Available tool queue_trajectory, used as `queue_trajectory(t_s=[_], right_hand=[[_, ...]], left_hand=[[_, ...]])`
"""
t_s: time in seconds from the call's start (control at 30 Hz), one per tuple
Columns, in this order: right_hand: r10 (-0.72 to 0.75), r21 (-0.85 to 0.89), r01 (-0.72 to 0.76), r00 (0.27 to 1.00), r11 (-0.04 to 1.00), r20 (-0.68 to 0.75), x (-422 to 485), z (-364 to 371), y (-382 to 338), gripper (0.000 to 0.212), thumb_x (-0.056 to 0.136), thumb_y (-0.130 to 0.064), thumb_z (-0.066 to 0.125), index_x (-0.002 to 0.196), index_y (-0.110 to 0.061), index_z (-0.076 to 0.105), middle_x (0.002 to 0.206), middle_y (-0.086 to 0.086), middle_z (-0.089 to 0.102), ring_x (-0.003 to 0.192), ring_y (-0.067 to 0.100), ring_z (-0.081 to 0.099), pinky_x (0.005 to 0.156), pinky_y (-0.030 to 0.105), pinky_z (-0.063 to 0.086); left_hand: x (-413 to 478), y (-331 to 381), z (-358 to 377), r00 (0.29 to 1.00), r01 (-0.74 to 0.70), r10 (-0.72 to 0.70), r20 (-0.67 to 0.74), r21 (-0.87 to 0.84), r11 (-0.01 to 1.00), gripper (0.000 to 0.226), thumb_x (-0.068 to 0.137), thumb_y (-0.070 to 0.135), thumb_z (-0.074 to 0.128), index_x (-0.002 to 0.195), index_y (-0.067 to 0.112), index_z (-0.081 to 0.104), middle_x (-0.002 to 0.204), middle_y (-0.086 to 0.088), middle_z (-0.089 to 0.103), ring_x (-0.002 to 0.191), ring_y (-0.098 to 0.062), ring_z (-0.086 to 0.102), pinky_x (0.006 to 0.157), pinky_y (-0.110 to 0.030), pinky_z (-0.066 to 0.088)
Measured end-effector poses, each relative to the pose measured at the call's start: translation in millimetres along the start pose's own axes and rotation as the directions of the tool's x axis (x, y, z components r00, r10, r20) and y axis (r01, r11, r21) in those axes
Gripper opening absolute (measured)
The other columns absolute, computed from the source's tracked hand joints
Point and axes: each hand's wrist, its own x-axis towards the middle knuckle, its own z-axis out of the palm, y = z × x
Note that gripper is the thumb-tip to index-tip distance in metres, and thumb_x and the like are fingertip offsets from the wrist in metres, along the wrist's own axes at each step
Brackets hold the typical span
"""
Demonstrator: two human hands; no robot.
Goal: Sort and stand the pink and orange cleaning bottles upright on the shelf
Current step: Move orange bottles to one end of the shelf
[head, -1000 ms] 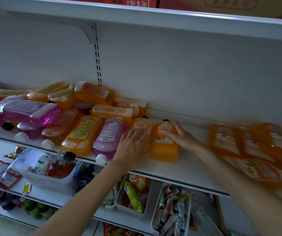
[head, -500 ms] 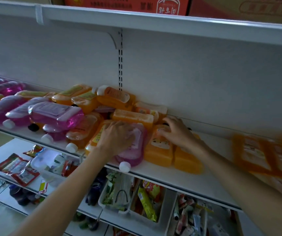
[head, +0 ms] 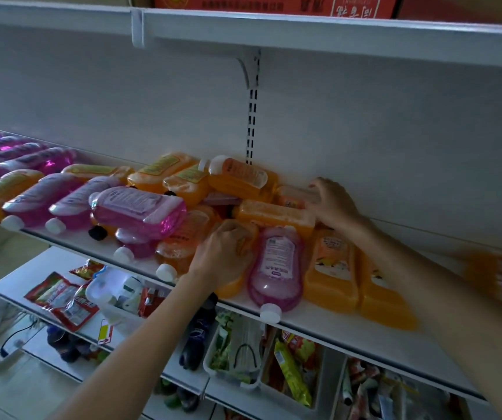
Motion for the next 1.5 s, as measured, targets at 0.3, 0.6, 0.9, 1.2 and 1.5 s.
queue_trajectory(t_s=[0.3,0.6,0.9,1.2,1.5], right_hand=[[0.14,-0.264,-0.071,0.957,0.962,0.254,33.5,-2.4,-4.5,0.06,0.081,-0.046,0.065,0.131,-0.016,0.047,0.137,0.009,0.046,0.127,0.031,0.037,0.101,0.048,0.028],[0.104,-0.264,-0.029,0.955,0.964,0.276,33.1,-3.5,-9.2,0.052,0.077,-0.039,0.071,0.115,-0.007,0.054,0.115,0.012,0.055,0.106,0.028,0.052,0.078,0.031,0.042],[0.055,-0.224,-0.008,0.978,0.975,0.203,13.2,-10.6,10.5,0.025,0.085,-0.031,0.061,0.094,-0.008,0.058,0.096,0.005,0.056,0.091,0.024,0.057,0.069,0.029,0.038],[0.145,0.437,-0.117,0.989,0.892,-0.031,-44.1,-89.6,31.3,0.029,0.078,-0.033,0.072,0.095,-0.011,0.062,0.086,-0.005,0.063,0.074,0.008,0.06,0.059,0.014,0.047],[0.045,0.719,-0.067,0.998,0.692,0.05,-106.7,-116.5,42.4,0.076,0.09,-0.021,0.06,0.147,-0.036,0.012,0.13,-0.007,0.041,0.098,0.004,0.057,0.08,0.022,0.052]], left_hand=[[3.4,-0.6,0.7,1.0,-0.003,0.002,-0.017,-0.016,1.0,0.035,0.084,0.029,0.057,0.119,0.027,0.059,0.128,0.008,0.047,0.117,-0.016,0.045,0.085,-0.028,0.04],[3.7,-1.2,5.2,0.999,-0.025,0.025,-0.034,0.007,1.0,0.032,0.085,0.028,0.055,0.117,0.028,0.059,0.129,0.009,0.047,0.119,-0.015,0.044,0.09,-0.031,0.042],[-0.7,-1.2,4.8,0.997,-0.042,0.044,-0.065,0.022,0.999,0.031,0.086,0.029,0.053,0.116,0.027,0.059,0.128,0.009,0.049,0.116,-0.015,0.048,0.087,-0.033,0.046],[7.6,63.3,-8.7,0.993,-0.065,0.088,-0.082,0.257,0.964,0.024,0.092,0.022,0.044,0.113,0.015,0.055,0.113,-0.006,0.058,0.109,-0.025,0.053,0.086,-0.036,0.042],[7.3,180.5,49.0,0.992,-0.124,0.088,-0.088,-0.737,0.664,0.088,0.08,0.02,0.07,0.144,0.02,0.01,0.108,0.022,0.048,0.095,0.002,0.056,0.076,-0.017,0.053]])
